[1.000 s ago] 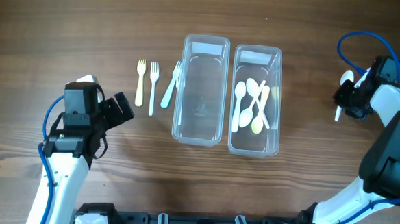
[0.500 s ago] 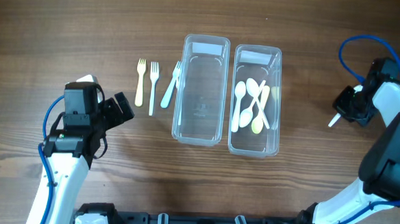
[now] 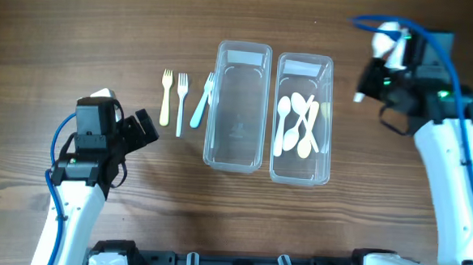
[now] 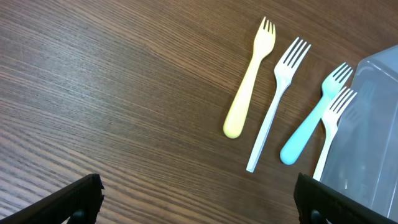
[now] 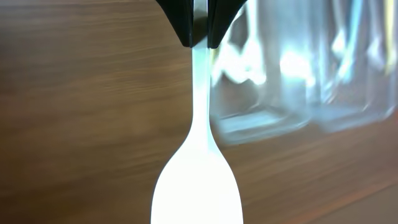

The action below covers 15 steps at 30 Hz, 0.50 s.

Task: Pack container
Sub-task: 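Drop the white spoon into the right container and withdraw right gripper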

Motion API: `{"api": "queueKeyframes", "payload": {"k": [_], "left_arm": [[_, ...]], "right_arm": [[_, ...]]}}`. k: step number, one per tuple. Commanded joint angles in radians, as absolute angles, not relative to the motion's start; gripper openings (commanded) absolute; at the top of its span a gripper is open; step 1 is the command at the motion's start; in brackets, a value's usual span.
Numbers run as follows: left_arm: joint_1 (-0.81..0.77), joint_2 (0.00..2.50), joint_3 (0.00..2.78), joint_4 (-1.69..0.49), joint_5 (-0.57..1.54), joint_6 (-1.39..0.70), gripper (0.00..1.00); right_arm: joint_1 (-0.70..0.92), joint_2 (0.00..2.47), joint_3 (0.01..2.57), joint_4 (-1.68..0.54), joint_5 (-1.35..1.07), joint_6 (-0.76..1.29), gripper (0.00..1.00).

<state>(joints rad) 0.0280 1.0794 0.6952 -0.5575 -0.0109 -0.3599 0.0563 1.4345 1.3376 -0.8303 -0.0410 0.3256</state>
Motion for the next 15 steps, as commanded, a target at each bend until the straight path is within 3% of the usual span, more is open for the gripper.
{"api": "queueKeyframes", "payload": {"k": [1,9,15], "left_arm": [[0.03,1.081,0.714,-0.558,-0.02,-0.344,1.0],[0.03,1.081,0.714,-0.558,-0.02,-0.344,1.0],[0.03,1.081,0.714,-0.558,-0.02,-0.344,1.0]], "right_arm": [[0.144,1.51,1.249,-0.805,0.003,0.408,0.04],[0.239,1.633,1.137,-0.713,-0.043,0.338,0.05],[0.257,1.546,1.189,-0.71,-0.019,0.314,0.5]]}}
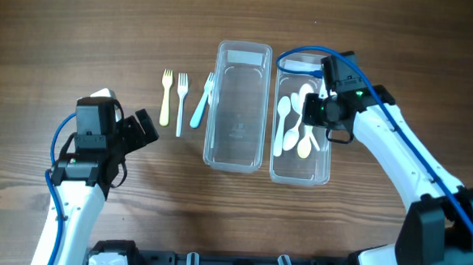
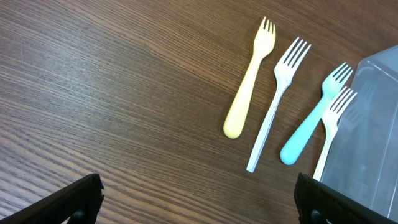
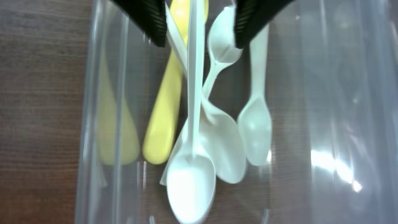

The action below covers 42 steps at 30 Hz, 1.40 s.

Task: Pack container
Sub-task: 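Drop the white spoon into the right container and withdraw right gripper, then move the left gripper over the yellow fork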

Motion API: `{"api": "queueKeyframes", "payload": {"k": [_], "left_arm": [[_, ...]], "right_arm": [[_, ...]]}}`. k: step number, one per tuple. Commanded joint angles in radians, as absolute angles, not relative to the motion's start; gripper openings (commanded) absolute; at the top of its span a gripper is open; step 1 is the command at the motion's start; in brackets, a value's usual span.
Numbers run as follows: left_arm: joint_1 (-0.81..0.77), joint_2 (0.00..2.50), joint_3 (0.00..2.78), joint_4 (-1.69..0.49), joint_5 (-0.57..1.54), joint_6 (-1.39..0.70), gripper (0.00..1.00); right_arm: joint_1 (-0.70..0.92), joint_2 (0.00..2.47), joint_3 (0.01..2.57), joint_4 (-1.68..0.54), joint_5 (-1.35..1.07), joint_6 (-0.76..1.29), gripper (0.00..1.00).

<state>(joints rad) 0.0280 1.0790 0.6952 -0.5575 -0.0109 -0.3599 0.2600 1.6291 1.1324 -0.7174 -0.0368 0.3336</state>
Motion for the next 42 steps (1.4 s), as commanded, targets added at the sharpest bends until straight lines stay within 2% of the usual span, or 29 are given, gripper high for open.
{"api": "queueKeyframes", "payload": {"k": [1,5,10,14,17,22,26,32,35,37,39,40,42], "left_arm": [[0.03,1.081,0.714,-0.558,-0.02,-0.344,1.0],[0.03,1.081,0.714,-0.557,-0.015,-0.353,1.0],[0.03,1.081,0.714,-0.558,0.151,-0.356,1.0],[0.03,1.082,0.714,-0.548,0.262,-0.354,1.0],[0.03,1.082,0.715,-0.536,0.284,-0.344,1.0],[0.03,1.126,0.772,-0.609,0.209,-0.342,0.99],[0.03,1.265,0.962,-0.739,0.141,-0.243,0.92],[0.015,1.496,1.196,-0.83,0.109,-0.107,0.93],[-0.017,1.589,1.253,-0.824,0.084,-0.104,0.93],[-0.048,1.634,1.269,-0.815,0.084,-0.102,0.86],[-0.092,1.669,1.268,-0.803,0.084,-0.083,0.74],[-0.12,1.688,1.268,-0.794,0.07,-0.082,0.64],[-0.157,1.711,1.268,-0.781,0.024,-0.083,0.38]], "right_arm": [[0.252,1.52,1.202,-0.709,-0.019,0.314,0.57],[0.202,1.398,1.246,-0.709,0.025,0.315,0.68],[0.07,1.267,1.251,-0.712,0.117,0.318,0.83],[-0.055,1.239,1.251,-0.756,0.113,0.32,0.9],[-0.13,1.267,1.25,-0.815,0.104,0.352,0.98],[-0.172,1.35,1.25,-0.885,0.014,0.348,0.99],[-0.171,1.426,1.25,-0.903,-0.002,0.343,1.0],[-0.171,1.47,1.25,-0.913,-0.028,0.341,1.0],[-0.171,1.47,1.25,-0.917,-0.027,0.341,0.99],[-0.171,1.47,1.25,-0.92,-0.027,0.341,0.99],[-0.171,1.47,1.25,-0.922,-0.027,0.34,0.99],[-0.171,1.47,1.25,-0.923,-0.027,0.341,1.0],[-0.171,1.47,1.25,-0.926,-0.028,0.341,1.0]]}}
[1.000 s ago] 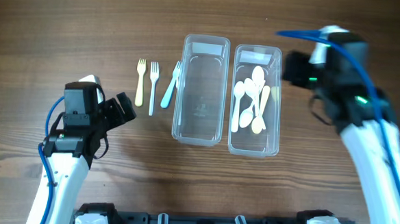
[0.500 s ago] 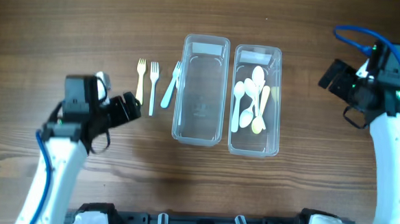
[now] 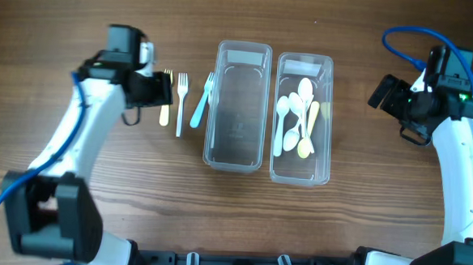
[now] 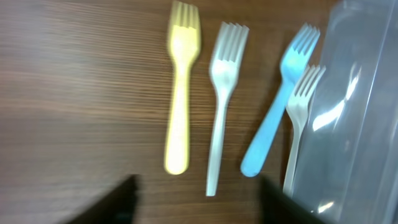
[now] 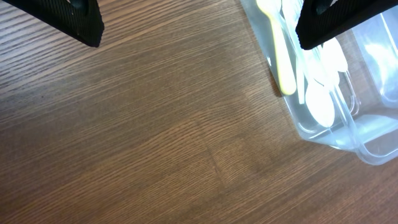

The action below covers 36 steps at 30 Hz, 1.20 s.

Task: Pack container
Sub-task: 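Move the left gripper over the yellow fork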

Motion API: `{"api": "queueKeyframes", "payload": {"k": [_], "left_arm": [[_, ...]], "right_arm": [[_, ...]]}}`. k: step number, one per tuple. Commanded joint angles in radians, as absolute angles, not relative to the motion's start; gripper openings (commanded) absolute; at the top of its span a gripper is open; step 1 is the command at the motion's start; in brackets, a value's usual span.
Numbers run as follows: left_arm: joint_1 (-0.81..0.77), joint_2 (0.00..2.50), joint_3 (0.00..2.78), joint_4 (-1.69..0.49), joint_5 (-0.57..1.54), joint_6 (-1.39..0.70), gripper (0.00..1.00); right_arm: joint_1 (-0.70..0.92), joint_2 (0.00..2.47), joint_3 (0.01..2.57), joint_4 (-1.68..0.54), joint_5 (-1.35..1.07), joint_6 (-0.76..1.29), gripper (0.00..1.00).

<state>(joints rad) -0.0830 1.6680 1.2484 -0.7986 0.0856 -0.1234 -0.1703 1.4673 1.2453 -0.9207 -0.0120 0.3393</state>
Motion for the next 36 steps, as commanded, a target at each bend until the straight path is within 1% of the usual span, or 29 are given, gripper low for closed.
{"api": "queueKeyframes", "payload": {"k": [1,2,5,6,10,16,22,26,29,33,36], "left_arm": [[-0.188,1.728,1.268,-0.772,-0.015,-0.084,0.25],[-0.202,1.734,1.268,-0.768,-0.034,-0.088,0.2],[-0.244,1.75,1.268,-0.749,-0.05,-0.117,0.13],[-0.263,1.753,1.268,-0.745,-0.05,-0.129,0.08],[-0.334,1.753,1.268,-0.741,-0.05,-0.144,0.04],[-0.44,1.754,1.268,-0.73,-0.036,-0.192,0.04],[-0.501,1.755,1.268,-0.709,-0.035,-0.229,0.04],[-0.511,1.755,1.268,-0.71,-0.035,-0.251,0.05],[-0.512,1.755,1.268,-0.712,-0.031,-0.27,0.08],[-0.515,1.755,1.268,-0.702,0.047,-0.271,0.08],[-0.515,1.755,1.268,-0.702,0.049,-0.271,0.08]], "right_arm": [[-0.171,1.47,1.25,-0.929,-0.028,0.341,0.99],[-0.171,1.47,1.25,-0.932,-0.028,0.341,0.99],[-0.171,1.47,1.25,-0.938,-0.028,0.341,0.99],[-0.171,1.47,1.25,-0.941,-0.028,0.34,1.0],[-0.171,1.47,1.25,-0.944,-0.028,0.341,0.99],[-0.171,1.47,1.25,-0.944,-0.028,0.341,0.99],[-0.171,1.47,1.25,-0.944,-0.027,0.34,0.99],[-0.171,1.47,1.25,-0.944,-0.027,0.341,0.99],[-0.171,1.47,1.25,-0.943,-0.027,0.341,0.99],[-0.171,1.47,1.25,-0.939,-0.027,0.341,0.99],[-0.171,1.47,1.25,-0.939,-0.027,0.341,0.99]]}}
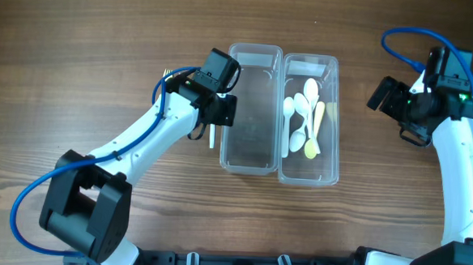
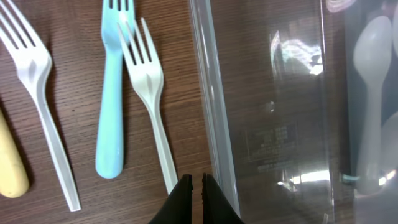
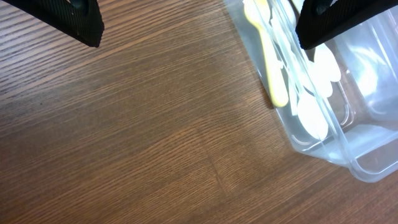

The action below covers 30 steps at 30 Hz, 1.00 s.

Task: Pack container
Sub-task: 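Move the left gripper over the yellow fork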

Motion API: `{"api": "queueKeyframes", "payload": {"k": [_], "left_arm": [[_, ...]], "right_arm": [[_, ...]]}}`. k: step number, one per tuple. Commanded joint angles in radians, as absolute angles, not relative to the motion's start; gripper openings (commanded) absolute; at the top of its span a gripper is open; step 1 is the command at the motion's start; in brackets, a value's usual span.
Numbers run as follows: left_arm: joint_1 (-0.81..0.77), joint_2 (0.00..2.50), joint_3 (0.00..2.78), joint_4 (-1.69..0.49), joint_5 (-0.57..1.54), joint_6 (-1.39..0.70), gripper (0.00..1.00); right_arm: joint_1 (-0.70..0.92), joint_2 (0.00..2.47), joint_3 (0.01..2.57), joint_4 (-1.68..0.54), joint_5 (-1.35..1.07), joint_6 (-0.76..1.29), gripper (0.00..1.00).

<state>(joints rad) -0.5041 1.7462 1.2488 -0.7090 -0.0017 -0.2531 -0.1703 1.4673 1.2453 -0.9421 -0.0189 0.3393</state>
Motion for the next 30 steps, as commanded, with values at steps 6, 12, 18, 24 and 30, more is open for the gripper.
{"api": "queueKeyframes", "payload": {"k": [6,12,18,24,30], "left_arm": [[-0.515,1.755,1.268,-0.706,0.045,-0.27,0.16],[-0.452,1.754,1.269,-0.799,-0.131,-0.269,0.47],[-0.296,1.755,1.269,-0.766,-0.133,-0.213,0.6],[-0.14,1.755,1.269,-0.668,0.013,-0.213,0.54],[-0.098,1.793,1.268,-0.546,0.029,-0.126,0.56]], "right_arm": [[-0.171,1.47,1.25,-0.939,-0.027,0.341,0.99],[-0.171,1.47,1.25,-0.939,-0.027,0.34,0.99],[-0.171,1.47,1.25,-0.936,-0.028,0.341,0.99],[-0.171,1.47,1.25,-0.94,-0.027,0.341,1.0],[-0.171,1.47,1.25,-0.947,-0.027,0.341,1.0]]}}
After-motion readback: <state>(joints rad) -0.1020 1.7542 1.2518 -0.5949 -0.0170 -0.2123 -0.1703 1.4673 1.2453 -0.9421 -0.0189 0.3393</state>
